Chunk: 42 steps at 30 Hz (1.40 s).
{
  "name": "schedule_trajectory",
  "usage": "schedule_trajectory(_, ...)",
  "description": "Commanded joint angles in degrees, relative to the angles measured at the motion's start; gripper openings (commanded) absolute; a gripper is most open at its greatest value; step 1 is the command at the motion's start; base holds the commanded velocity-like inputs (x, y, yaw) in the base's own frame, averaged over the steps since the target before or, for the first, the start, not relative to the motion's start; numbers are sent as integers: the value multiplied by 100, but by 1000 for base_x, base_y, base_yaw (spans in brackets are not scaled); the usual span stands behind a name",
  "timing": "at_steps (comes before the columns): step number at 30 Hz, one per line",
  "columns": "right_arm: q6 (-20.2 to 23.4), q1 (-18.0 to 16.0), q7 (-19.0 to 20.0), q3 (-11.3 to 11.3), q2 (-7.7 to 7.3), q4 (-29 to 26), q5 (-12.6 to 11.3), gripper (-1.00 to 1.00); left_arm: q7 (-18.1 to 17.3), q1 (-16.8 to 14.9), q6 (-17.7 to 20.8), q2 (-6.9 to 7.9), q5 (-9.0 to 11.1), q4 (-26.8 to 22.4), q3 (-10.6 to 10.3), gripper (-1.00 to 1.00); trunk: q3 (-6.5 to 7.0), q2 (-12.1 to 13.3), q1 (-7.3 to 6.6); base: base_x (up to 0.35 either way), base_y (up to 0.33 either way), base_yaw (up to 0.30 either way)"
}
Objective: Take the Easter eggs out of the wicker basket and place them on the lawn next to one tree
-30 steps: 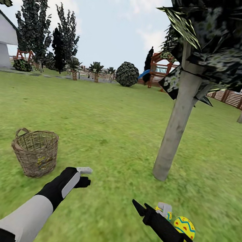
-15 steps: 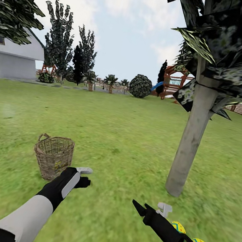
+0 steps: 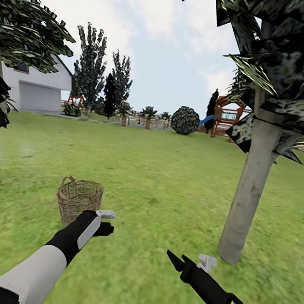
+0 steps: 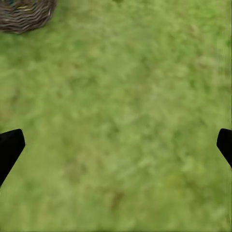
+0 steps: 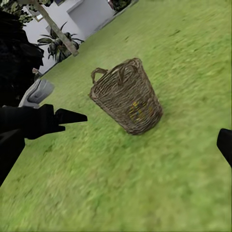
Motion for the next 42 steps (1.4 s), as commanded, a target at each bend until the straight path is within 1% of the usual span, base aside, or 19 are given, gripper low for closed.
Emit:
schedule_trajectory(1,45,-4,9,-9,2,-2,-35,100,53,-3,14,3,60,-6,-20,100,16,-1,-4,0,0,18)
schedule_trajectory(16,44,-6,3,-7,2,-3,-40,100,53,-3,14,4,60,-8,-20,100,351,19,-42,0,0,3)
schedule_trajectory(26,50,-4,-12,20,14,-4,-21,100,53,-3,15,4,67,-21,-20,100,367,19,-42,0,0,33)
schedule_trajectory(34,53,-4,-17,18,19,-3,5,100,53,-3,14,4,65,-25,-20,100,409,19,-42,0,5,199)
schedule_trajectory(42,56,-4,-17,20,19,-3,7,100,53,-3,12,4,62,-24,-20,100,456,19,-42,6,89,226)
